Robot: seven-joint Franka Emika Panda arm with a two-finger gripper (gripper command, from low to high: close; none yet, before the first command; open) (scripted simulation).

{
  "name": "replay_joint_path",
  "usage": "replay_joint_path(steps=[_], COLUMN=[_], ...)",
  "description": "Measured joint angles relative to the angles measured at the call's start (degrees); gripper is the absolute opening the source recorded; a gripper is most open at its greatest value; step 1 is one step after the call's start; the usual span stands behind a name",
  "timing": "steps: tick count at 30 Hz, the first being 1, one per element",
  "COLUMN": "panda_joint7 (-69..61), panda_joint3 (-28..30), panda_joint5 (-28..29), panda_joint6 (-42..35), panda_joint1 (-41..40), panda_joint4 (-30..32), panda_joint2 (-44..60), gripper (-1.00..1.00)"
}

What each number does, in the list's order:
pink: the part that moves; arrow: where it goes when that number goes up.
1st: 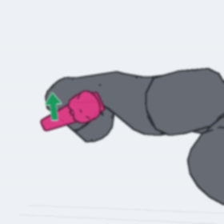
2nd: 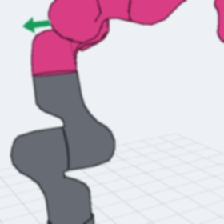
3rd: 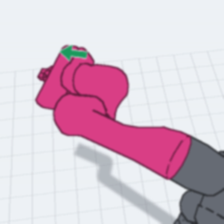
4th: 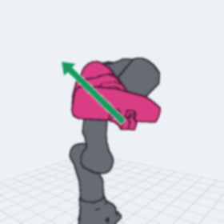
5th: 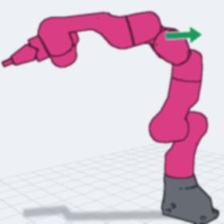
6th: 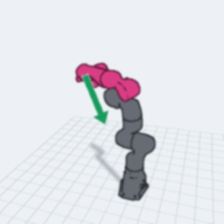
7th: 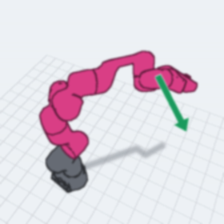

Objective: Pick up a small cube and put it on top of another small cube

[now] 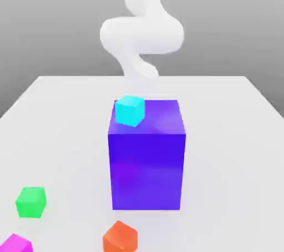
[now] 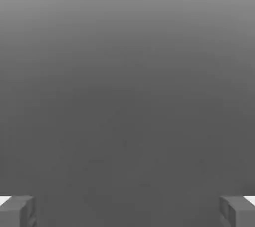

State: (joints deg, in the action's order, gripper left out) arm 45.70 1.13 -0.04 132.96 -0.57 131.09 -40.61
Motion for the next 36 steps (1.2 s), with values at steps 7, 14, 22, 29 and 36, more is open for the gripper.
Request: replay_joint_path(steps=[7, 14, 22, 29, 36], panda_joint7=[-0.9, -2.6, -5.5, -7.7, -10.1], panda_joint3=[3.6, 7.2, 9.7, 10.5, 8.5], panda_joint5=[-0.7, -2.6, -6.2, -8.9, -12.1], panda_joint6=[3.3, 6.6, 10.2, 13.3, 20.6], panda_joint1=[-1.6, -3.3, -7.3, -11.2, -14.9], panda_joint4=[-2.0, -3.9, -6.1, -8.1, -10.8], panda_joint2=[14.8, 29.4, 46.1, 60.8, 74.8], gripper=[0.00, 0.00, 0.00, 0.00, -1.00])
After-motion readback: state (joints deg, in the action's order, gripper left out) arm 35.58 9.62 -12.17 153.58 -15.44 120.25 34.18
